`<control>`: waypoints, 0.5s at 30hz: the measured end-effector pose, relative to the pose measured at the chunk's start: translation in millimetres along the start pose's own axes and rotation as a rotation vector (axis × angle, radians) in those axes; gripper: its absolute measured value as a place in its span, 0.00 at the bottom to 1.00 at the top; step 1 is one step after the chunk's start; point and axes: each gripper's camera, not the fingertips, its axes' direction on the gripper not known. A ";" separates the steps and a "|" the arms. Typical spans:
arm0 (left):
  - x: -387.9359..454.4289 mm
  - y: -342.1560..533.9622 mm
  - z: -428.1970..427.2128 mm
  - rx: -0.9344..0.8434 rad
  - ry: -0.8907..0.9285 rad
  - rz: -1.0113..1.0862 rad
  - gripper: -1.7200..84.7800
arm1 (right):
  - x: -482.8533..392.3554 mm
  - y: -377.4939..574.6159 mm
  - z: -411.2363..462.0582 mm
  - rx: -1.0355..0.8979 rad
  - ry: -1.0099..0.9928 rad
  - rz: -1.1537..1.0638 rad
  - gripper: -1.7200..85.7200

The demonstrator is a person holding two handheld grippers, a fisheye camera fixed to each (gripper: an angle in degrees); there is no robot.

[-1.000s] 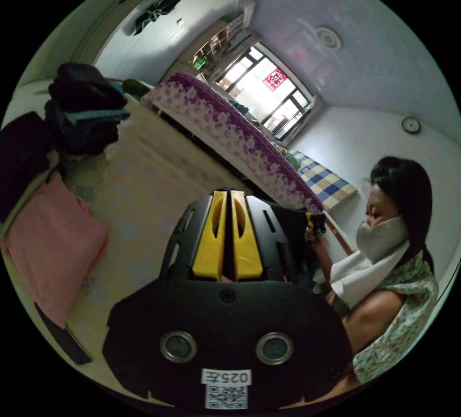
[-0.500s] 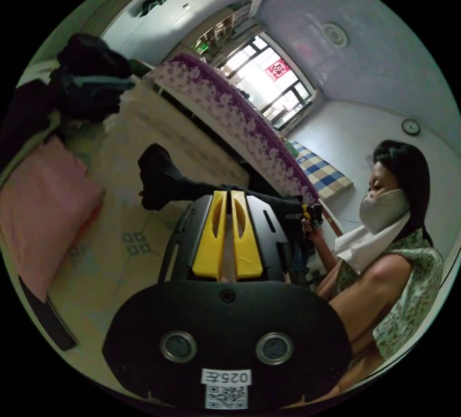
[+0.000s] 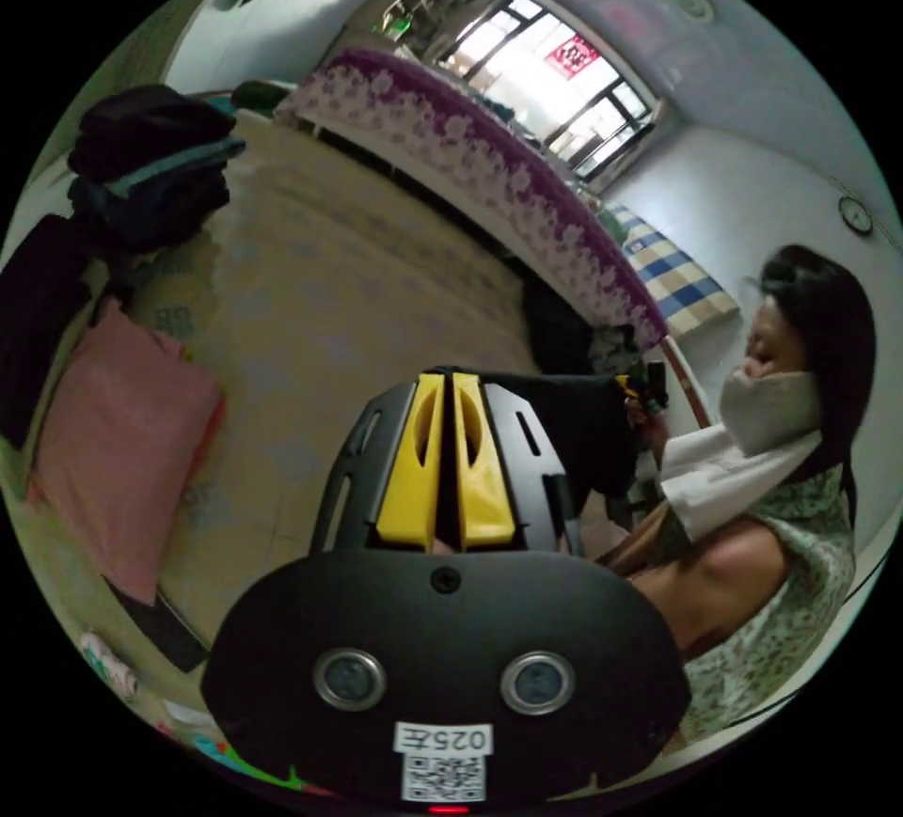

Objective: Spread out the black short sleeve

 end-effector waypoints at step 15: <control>-147.4 -117.1 189.4 0.073 -0.065 -0.345 0.04 | 163.9 -109.9 69.1 -0.083 0.277 0.186 0.17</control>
